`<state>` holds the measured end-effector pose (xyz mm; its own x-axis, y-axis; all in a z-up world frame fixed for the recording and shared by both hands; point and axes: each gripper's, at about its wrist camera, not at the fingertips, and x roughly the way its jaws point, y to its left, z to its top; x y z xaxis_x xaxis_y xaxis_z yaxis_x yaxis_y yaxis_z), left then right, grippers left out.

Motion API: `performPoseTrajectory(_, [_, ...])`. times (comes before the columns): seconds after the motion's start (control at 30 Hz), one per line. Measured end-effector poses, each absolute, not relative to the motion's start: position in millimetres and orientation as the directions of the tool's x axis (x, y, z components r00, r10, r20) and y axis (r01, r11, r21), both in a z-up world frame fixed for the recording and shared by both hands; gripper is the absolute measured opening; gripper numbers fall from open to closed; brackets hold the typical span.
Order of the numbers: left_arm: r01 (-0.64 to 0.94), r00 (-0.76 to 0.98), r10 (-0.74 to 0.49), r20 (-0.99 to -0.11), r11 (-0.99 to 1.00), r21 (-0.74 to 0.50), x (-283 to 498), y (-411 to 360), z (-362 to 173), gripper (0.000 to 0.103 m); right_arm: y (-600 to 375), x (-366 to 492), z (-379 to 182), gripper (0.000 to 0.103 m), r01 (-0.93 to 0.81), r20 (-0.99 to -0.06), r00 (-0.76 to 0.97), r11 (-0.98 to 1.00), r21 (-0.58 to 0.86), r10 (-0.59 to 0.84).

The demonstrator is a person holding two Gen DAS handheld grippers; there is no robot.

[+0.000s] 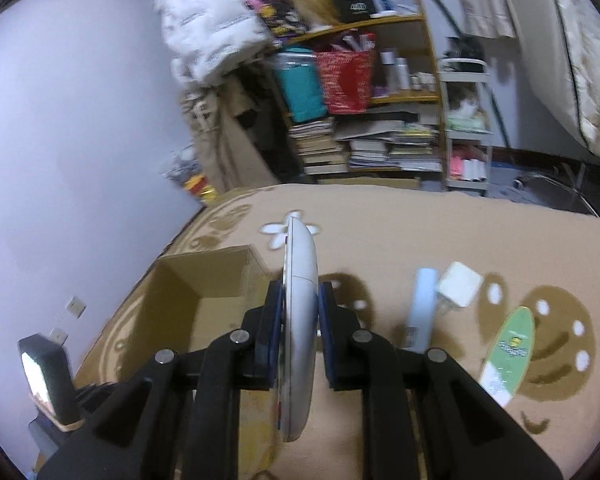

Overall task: Organize rigid objects
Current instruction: 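Carry the remote with the right tool over the box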

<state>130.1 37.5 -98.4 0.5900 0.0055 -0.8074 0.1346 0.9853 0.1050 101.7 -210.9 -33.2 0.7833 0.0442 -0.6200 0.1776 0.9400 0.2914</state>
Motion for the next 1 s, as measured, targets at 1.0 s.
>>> performPoseTrajectory(1.0, [0.133, 0.588, -0.002, -0.809, 0.987, 0.095, 131, 38, -98, 0.011, -108, 118, -75, 0.019, -0.042, -0.694, 0.684, 0.963, 0.268, 0.223])
